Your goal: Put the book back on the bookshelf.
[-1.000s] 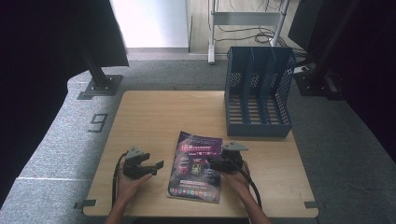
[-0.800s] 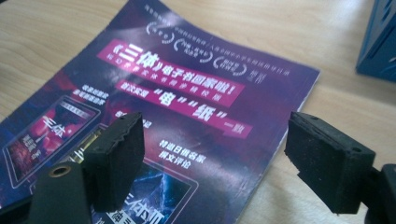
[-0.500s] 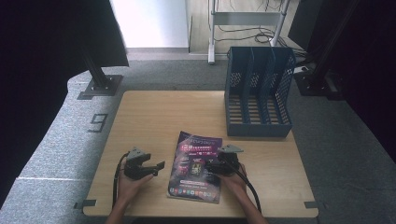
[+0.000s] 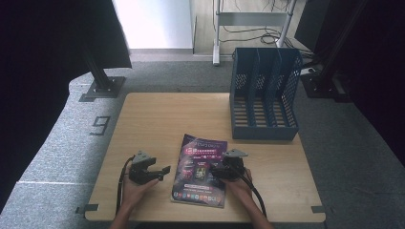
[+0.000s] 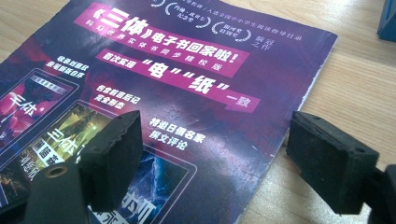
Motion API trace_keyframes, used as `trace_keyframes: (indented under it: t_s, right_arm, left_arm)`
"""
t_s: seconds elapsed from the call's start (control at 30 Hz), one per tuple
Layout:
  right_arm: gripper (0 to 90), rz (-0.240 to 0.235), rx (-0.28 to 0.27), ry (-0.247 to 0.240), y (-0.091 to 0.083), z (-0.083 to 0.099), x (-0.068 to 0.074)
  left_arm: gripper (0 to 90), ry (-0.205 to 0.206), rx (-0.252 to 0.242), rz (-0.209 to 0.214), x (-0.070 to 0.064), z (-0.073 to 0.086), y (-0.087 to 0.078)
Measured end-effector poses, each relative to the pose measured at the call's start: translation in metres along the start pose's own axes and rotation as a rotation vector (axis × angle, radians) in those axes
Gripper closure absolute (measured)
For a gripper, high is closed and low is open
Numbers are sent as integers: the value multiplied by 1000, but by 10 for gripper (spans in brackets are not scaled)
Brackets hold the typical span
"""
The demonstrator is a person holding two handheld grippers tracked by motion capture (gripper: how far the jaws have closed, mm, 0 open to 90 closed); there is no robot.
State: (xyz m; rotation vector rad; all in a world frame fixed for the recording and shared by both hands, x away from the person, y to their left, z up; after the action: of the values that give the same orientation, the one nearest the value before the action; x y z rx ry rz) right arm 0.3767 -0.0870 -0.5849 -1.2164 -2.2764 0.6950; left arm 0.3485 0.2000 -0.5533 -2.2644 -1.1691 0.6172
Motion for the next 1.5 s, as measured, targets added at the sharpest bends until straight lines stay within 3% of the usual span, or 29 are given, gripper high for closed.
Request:
trace_keyframes:
  t_s: [0.77, 0.87, 1.03, 1.5]
  right_arm:
    - [202, 8, 0, -3, 0, 0, 0]
    - [202, 8, 0, -3, 0, 0, 0]
    - [204, 10, 0, -4, -1, 0, 0]
    - [208, 10, 0, -4, -1, 1, 0]
  left_arm:
    - [220, 20, 5, -4, -13, -16, 20]
    - [237, 34, -20, -21, -17, -20, 24]
    - [235, 33, -16, -15, -21, -26, 31]
    - [235, 53, 35, -14, -36, -34, 61]
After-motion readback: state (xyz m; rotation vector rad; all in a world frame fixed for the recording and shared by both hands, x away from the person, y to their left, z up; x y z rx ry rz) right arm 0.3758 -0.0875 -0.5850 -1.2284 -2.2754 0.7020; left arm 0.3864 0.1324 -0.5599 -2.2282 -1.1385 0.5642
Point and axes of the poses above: each handheld gripper's, and its own axes: y roughly forward along the jaws, z roughly out of its underside, x roughly to its left, the point moved 5 cm from there along y, roughly forward along the jaws, and after that the axes turned 3 degrees about -z, right-handed, at the moved point
